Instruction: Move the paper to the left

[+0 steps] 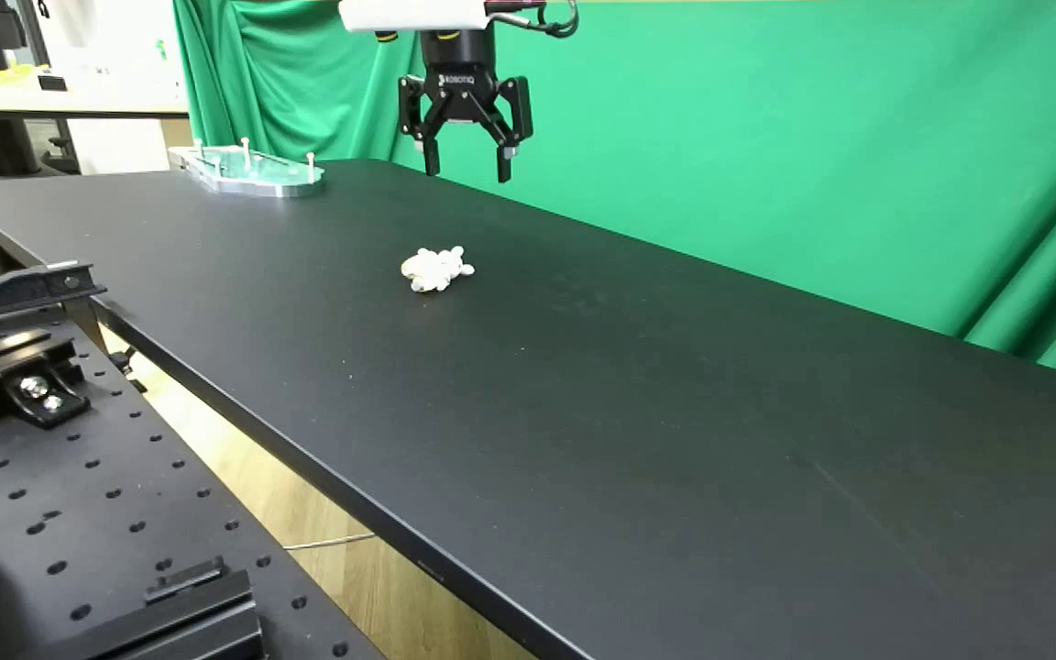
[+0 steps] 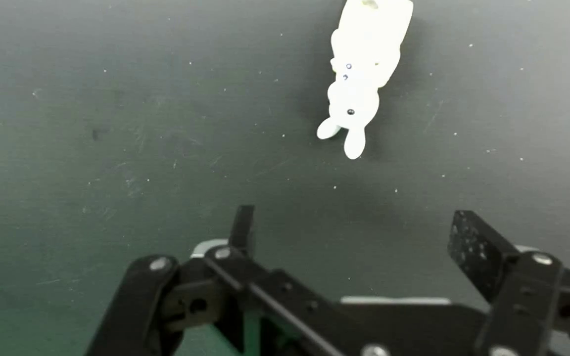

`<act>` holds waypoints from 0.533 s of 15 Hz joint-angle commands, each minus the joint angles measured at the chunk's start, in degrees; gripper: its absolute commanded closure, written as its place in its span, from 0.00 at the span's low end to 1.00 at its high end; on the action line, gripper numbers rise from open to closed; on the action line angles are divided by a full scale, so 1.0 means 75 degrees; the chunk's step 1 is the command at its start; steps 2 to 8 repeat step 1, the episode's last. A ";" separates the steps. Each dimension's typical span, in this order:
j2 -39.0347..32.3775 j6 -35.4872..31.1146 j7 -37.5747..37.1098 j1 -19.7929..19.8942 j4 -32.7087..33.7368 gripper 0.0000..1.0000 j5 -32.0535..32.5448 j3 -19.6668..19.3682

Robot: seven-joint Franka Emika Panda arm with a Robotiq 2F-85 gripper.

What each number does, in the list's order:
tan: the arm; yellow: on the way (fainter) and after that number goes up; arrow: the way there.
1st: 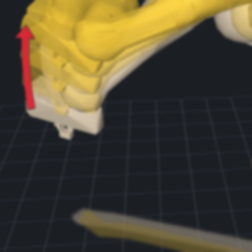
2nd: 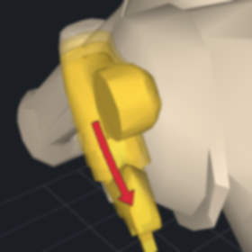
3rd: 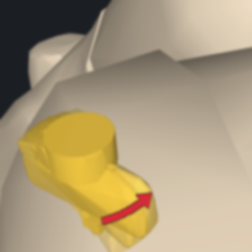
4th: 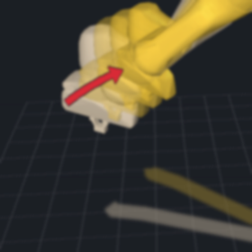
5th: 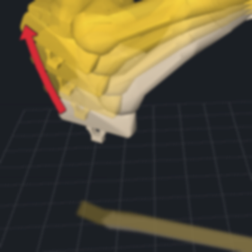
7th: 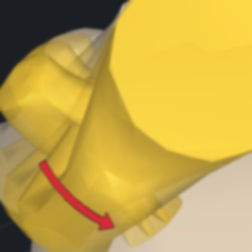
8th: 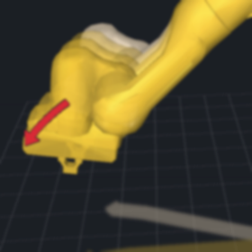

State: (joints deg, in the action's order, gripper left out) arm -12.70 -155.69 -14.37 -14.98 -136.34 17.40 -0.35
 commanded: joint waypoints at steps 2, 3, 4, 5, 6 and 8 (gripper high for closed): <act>0.0490 0.0028 0.0650 0.0410 -0.0383 0.00 -0.0931 0.0523; 0.0490 0.0028 0.0650 0.0410 -0.0383 0.00 -0.0931 0.0523; 0.0490 0.0028 0.0650 0.0410 -0.0383 0.00 -0.0931 0.0523; 0.0490 0.0028 0.0650 0.0410 -0.0383 0.00 -0.0931 0.0523; 0.0490 0.0028 0.0650 0.0410 -0.0383 0.00 -0.0931 0.0523; 0.0490 0.0028 0.0650 0.0410 -0.0383 0.00 -0.0931 0.0523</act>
